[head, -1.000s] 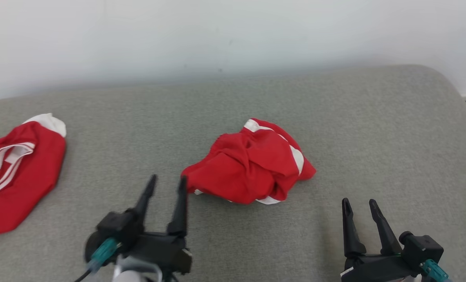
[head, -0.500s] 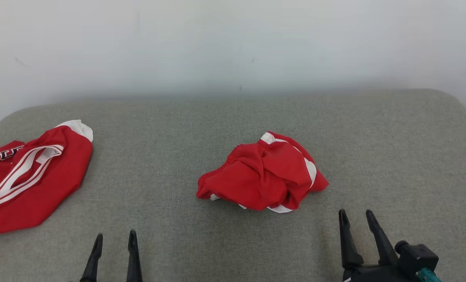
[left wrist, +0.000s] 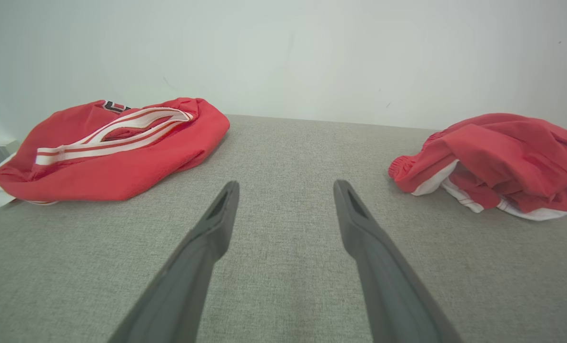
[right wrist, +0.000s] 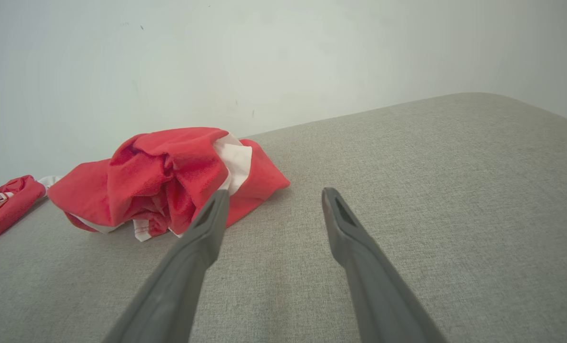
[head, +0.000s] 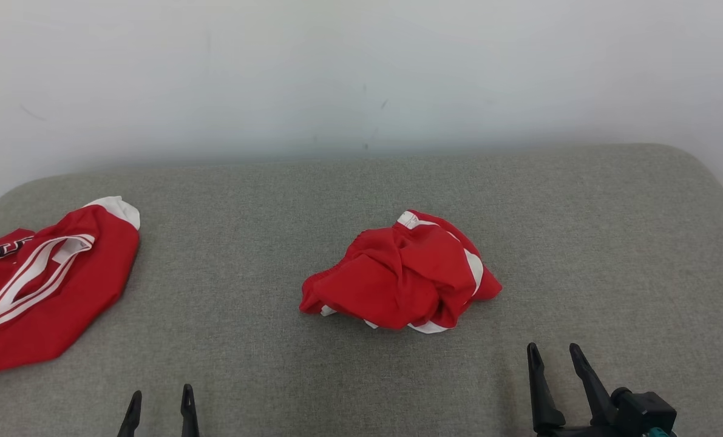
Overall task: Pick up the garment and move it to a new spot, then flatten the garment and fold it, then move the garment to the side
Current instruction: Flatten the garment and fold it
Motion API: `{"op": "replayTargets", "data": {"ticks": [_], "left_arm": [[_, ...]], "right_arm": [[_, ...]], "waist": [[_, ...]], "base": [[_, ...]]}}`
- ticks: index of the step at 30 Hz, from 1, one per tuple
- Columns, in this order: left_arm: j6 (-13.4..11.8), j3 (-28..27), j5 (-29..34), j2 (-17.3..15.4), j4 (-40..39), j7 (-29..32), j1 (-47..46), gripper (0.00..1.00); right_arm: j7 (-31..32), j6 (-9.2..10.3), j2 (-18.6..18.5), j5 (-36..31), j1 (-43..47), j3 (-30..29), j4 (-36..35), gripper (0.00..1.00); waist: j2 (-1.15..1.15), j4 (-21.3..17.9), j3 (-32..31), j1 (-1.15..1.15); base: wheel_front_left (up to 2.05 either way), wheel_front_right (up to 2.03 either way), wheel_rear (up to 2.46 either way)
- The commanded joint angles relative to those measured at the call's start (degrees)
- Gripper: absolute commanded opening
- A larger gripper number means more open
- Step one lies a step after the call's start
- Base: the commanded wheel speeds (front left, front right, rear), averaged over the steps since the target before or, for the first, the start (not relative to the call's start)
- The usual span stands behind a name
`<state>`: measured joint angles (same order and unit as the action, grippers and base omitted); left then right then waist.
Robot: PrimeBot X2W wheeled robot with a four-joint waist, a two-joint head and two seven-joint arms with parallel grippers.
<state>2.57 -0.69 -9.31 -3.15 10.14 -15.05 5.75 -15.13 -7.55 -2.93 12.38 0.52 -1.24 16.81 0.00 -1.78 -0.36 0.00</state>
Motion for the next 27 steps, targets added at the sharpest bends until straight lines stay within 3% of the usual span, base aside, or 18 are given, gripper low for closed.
{"op": "replayTargets", "data": {"ticks": [1,27], "left_arm": [[0.32,-0.27,0.34,0.14,-0.17,-0.19,0.30,1.00],[1.25,0.39,-0.56,0.29,1.37,-0.19,-1.71,1.00]], "right_arm": [[-0.03,0.12,0.09,-0.54,0.35,-0.13,0.07,1.00],[-0.03,0.12,0.09,1.73,-0.99,1.17,-0.10,1.00]], "waist": [[0.00,-0.05,0.01,0.00],[0.00,-1.61,1.54,0.00]], "base": [[0.00,0.00,0.00],[0.00,0.00,0.00]]}}
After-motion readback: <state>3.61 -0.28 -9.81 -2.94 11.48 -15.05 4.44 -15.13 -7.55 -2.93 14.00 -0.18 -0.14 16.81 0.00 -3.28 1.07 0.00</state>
